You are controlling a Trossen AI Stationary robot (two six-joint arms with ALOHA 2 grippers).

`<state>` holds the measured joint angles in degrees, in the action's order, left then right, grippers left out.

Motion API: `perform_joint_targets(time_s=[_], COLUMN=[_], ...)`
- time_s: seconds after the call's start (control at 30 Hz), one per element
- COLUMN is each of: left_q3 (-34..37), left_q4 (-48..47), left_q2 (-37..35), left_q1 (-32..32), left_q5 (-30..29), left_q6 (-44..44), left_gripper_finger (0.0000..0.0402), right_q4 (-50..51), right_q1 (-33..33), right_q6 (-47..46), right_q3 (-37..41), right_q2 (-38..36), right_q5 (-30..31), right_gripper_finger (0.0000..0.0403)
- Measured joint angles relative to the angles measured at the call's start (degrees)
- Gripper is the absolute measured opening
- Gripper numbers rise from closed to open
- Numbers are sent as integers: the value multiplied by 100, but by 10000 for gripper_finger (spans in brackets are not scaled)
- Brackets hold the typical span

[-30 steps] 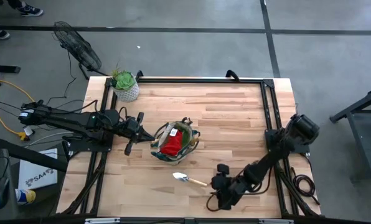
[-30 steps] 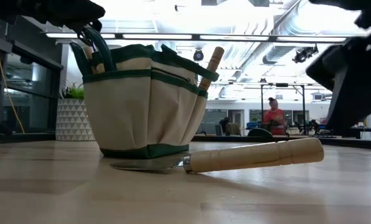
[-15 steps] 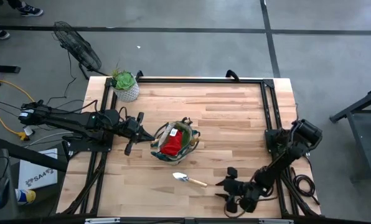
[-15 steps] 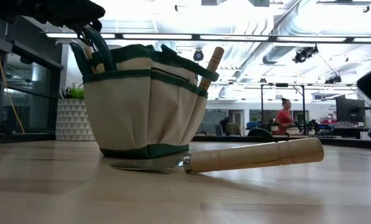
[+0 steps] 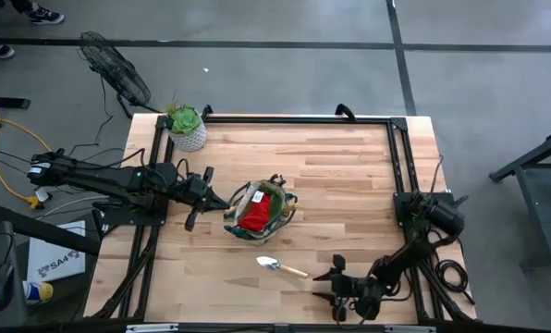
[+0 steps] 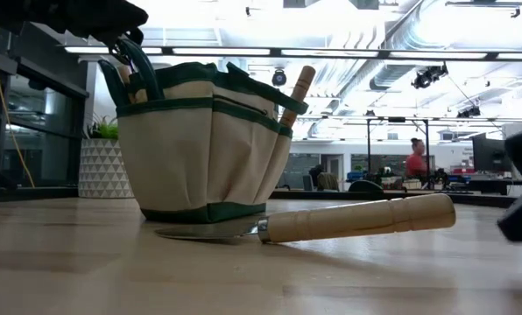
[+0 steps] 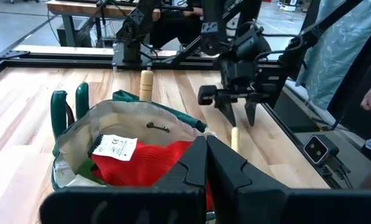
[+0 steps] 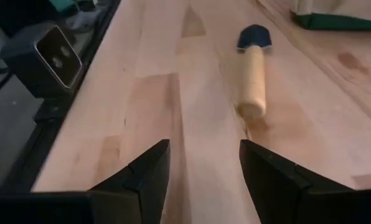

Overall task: Pick & Place Garden tools in Gardening bag
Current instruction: Put the trowel into the gardening bag

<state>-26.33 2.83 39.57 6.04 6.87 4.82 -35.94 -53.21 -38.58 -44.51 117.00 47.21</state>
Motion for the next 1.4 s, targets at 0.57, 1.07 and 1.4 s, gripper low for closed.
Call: perform_joint_targets(time_s=[0.57, 1.07, 1.4], left_q3=[0, 0, 0], left_q4=[2, 2, 2], left_q2=[0, 0, 0], left_q1=[0, 0, -2], left_q5=[-1, -2, -2], left_q6=[-1, 0, -2], left_gripper_finger=[0, 0, 0], right_q4=[-753, -803, -607], right_q1=[310, 586, 592], right_q6=[939, 1464, 1427], right_q3=[0, -184, -188], right_q2=[342, 341, 340], right_q5=[641, 410, 172], right_gripper_finger=[186, 186, 186])
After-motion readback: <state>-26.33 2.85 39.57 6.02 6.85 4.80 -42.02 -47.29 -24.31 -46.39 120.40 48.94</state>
